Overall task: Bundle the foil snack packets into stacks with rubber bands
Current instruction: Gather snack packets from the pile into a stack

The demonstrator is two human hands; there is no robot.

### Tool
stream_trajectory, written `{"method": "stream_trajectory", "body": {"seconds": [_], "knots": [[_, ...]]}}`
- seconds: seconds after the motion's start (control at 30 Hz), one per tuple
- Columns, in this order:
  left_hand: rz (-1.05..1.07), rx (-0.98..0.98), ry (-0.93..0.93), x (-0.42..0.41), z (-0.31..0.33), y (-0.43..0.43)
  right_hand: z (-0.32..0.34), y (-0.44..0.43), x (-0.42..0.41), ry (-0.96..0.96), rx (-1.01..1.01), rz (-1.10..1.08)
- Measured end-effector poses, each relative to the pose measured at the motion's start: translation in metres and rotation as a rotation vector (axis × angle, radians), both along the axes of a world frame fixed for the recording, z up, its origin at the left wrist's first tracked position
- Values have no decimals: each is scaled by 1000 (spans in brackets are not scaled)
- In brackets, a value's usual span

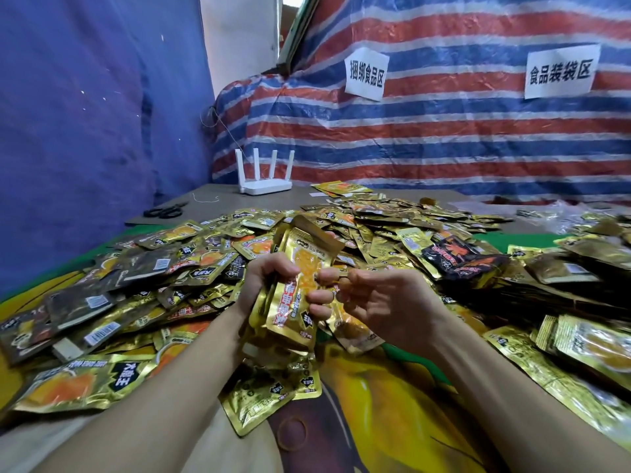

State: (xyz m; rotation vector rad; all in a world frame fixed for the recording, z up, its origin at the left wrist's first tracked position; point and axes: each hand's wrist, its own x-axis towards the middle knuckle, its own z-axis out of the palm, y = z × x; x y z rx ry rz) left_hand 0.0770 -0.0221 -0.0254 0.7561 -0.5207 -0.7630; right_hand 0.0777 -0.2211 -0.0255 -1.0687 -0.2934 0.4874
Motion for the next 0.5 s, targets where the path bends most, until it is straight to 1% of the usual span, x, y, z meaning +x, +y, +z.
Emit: {"method": "stream_trajectory", "body": {"seconds": [0.07,0.13,0.23,0.3,0.4,0.5], "knots": [[0,-5,10,1,-2,0,1,1,0,-18,63,3],[2,16,22,1,-2,-2,1,2,0,-25,167,-12],[35,100,-18,0,-1,-5,4,1,-2,-35,312,-83],[45,130,-37,0,0,-8,6,0,-3,-31,368,-147],[29,129,-71,-2,1,-13,6,5,-4,-64,381,-169],[45,139,-91,-4,2,-15,4,6,-4,-117,308,-181]]}}
